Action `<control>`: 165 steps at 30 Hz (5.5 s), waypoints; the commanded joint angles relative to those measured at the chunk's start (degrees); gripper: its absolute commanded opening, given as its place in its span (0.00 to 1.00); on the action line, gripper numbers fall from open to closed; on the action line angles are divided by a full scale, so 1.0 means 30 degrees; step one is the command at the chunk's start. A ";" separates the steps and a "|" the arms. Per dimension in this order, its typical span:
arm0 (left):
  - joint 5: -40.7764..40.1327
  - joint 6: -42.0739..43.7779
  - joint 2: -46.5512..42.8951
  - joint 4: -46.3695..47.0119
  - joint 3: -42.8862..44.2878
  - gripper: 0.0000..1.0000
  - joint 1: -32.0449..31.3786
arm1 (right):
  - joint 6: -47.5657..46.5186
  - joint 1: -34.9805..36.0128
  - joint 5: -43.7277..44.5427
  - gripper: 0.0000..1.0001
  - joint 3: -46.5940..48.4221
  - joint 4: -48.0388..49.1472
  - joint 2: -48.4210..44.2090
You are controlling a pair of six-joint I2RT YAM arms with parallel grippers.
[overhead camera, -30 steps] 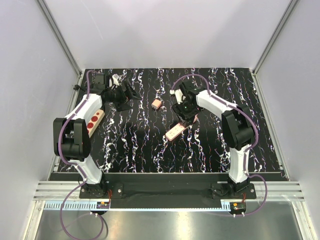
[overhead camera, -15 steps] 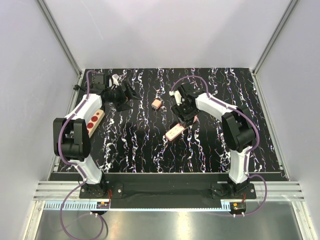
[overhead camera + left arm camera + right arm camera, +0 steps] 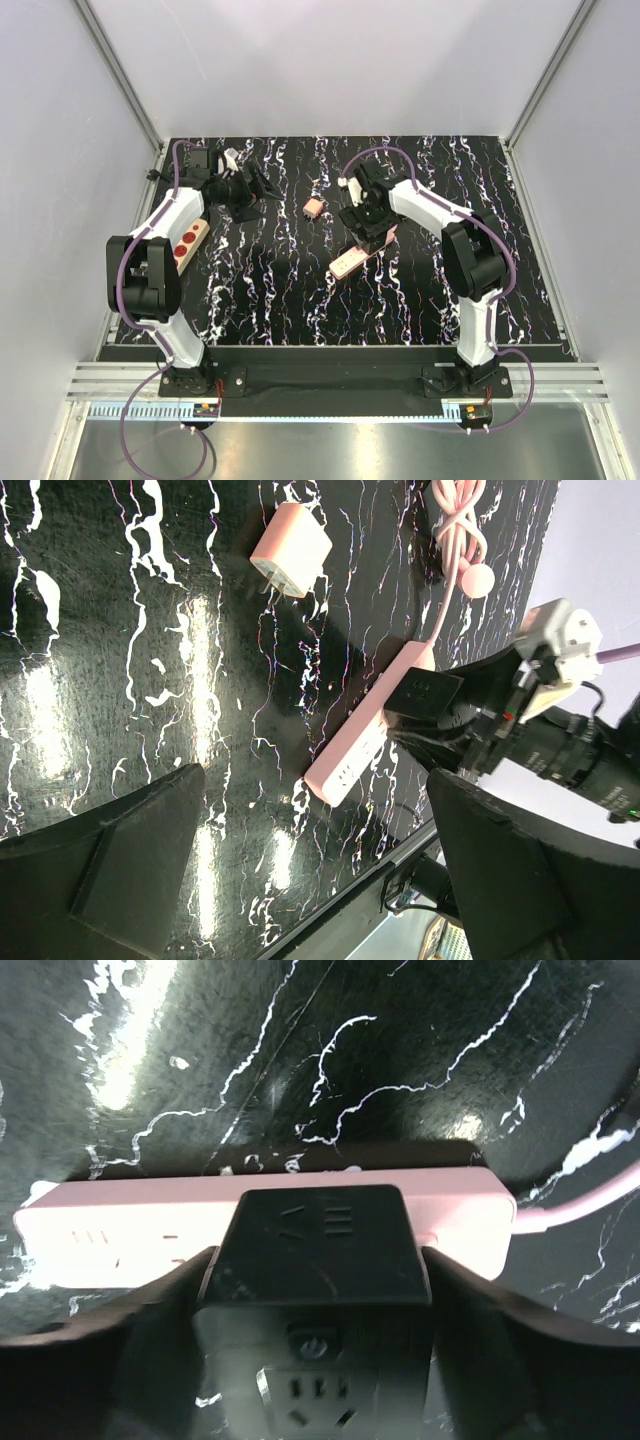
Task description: Insert the plug
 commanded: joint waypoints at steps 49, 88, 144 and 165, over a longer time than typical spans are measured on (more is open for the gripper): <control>0.0216 -0.0163 -0.0562 0.0698 -0.0158 0.99 0.0144 | 0.5779 0.1475 0.0086 0.00 -0.8675 0.3114 -0.2120; -0.0282 0.0218 -0.1148 0.0523 -0.0129 0.99 0.0173 | 0.4227 0.0302 0.2627 1.00 0.0107 -0.2536 -0.3880; -1.2294 0.8448 0.4706 -0.3842 0.8246 0.83 -0.6974 | 0.8419 -0.2011 0.0956 1.00 -0.8647 0.2209 -1.1581; -1.3113 1.1380 1.3178 -0.5278 1.5486 0.78 -0.7824 | 0.9971 -0.2334 -0.2385 0.97 -1.1667 0.7130 -1.3286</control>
